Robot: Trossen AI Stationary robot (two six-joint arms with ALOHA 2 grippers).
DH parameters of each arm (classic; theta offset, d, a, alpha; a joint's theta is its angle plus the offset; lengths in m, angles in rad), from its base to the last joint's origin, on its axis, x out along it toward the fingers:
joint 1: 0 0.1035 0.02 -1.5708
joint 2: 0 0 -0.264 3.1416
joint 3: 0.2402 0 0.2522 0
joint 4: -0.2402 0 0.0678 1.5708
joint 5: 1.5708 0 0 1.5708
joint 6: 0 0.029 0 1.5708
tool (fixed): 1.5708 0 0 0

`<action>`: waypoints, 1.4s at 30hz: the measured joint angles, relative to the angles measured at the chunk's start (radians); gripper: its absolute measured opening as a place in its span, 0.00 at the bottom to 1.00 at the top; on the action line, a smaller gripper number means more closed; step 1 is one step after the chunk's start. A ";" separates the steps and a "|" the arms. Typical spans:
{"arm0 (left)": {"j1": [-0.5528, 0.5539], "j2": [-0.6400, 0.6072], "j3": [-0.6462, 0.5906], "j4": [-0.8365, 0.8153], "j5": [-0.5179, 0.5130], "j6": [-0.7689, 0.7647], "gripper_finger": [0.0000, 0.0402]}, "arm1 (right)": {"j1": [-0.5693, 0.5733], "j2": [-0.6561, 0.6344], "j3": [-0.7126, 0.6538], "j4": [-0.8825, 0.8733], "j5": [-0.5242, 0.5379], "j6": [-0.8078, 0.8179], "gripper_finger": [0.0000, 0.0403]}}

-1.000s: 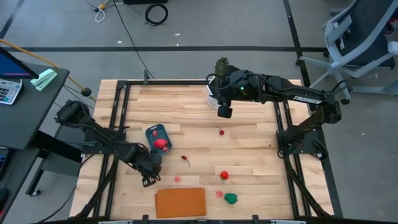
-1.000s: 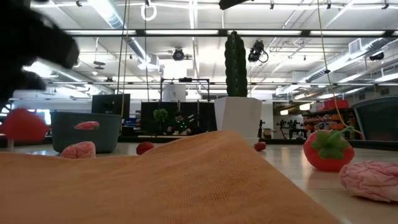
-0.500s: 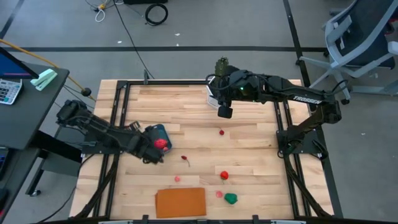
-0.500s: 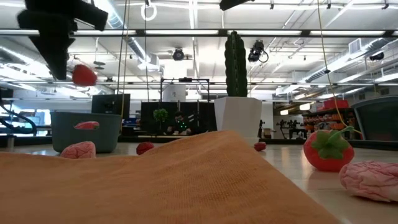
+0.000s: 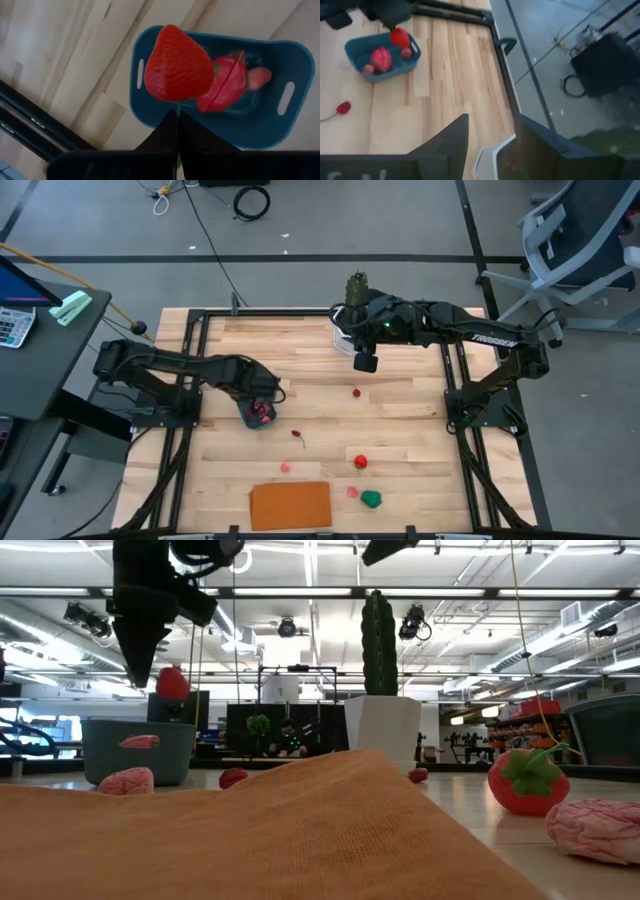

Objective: Pick and placing Produce into tupperware
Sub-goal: Put the strawberry into the blue bin, then put the cherry into the blue bin

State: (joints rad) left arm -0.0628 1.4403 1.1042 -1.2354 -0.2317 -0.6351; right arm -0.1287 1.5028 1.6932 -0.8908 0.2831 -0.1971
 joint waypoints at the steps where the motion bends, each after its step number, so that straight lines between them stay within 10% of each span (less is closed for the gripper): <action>1: 0.010 0.000 0.000 0.000 0.000 0.008 0.01 | 0.000 0.000 0.000 -0.021 0.000 0.016 0.42; 31: 0.061 0.000 -0.283 0.321 0.075 0.041 0.03 | 0.000 0.000 0.000 -0.178 0.001 0.134 0.42; 42: 0.084 0.000 -0.282 0.317 0.075 0.124 0.27 | 0.000 0.000 0.000 -0.178 0.001 0.119 0.42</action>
State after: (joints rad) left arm 0.0216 1.4403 0.8219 -0.9185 -0.1562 -0.5115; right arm -0.1284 1.5032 1.6932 -1.0691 0.2836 -0.0782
